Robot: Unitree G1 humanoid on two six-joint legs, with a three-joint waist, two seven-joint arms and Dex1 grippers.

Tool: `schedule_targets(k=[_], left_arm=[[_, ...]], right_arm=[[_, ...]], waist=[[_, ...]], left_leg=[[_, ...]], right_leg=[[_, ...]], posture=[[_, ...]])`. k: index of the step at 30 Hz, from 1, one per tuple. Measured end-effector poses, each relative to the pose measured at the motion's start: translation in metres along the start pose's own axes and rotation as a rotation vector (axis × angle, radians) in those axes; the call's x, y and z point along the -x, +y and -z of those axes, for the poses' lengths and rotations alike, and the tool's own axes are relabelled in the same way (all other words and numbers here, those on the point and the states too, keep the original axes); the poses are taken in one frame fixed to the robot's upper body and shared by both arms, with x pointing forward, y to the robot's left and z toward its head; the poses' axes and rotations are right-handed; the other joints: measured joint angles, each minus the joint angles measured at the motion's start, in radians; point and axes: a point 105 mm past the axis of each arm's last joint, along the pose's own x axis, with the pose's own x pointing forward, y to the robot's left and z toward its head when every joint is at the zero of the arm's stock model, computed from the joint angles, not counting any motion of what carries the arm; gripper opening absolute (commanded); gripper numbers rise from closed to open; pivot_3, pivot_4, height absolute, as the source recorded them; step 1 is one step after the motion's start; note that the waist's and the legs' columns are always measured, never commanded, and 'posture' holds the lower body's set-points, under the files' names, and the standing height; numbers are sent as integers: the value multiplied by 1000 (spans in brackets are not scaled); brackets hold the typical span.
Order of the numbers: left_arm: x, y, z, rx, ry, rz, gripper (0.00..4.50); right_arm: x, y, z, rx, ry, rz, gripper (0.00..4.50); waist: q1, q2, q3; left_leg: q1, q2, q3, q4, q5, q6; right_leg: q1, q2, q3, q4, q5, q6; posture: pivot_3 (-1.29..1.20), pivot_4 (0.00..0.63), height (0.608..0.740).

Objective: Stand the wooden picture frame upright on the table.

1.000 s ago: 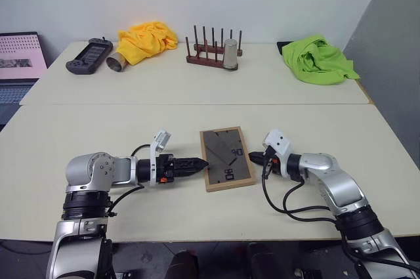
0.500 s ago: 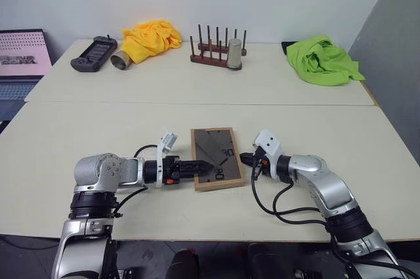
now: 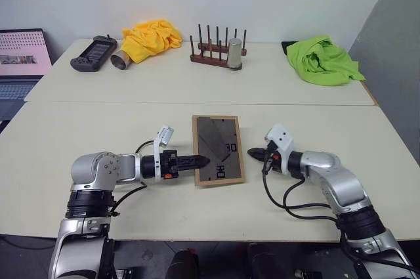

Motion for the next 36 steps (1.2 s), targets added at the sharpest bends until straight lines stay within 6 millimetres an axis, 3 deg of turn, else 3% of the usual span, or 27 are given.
schedule_targets(k=[4, 9, 17, 29, 36], left_arm=[[6, 1, -7, -56, -20, -19, 1314], [5, 0, -14, -119, -24, -26, 1314], [3, -2, -18, -143, -27, -26, 1314], [2, -4, -14, -142, -17, -25, 1314], [4, -6, -13, -124, -17, -20, 1314]], right_arm=[[9, 0, -27, -92, -79, -72, 1408], [10, 21, -77, -142, -196, -244, 2524], [-26, 52, -92, -123, -205, -332, 4310], [-47, 62, -90, -92, -195, -345, 4310], [-20, 67, -94, -133, -202, -448, 4310]], waist=[[-2, 0, 0], [-1, 0, 0], [-1, 0, 0], [2, 0, 1], [3, 0, 1]], left_leg=[[0, 0, 0, 0, 0, 0], [0, 0, 0, -1, 0, 0], [-2, 0, 0, -1, 0, 0], [-2, 0, 0, -1, 0, 0], [-2, 0, 0, -1, 0, 0]], right_leg=[[0, 0, 0, 0, 0, 0], [0, 0, 0, -1, 0, 0], [-1, 0, 0, -1, 0, 0], [-1, 0, 0, -1, 0, 0], [-1, 0, -1, -2, 0, 0]], posture=[[0, 150, 740], [0, 150, 740], [0, 150, 740], [0, 150, 740], [0, 150, 740]])
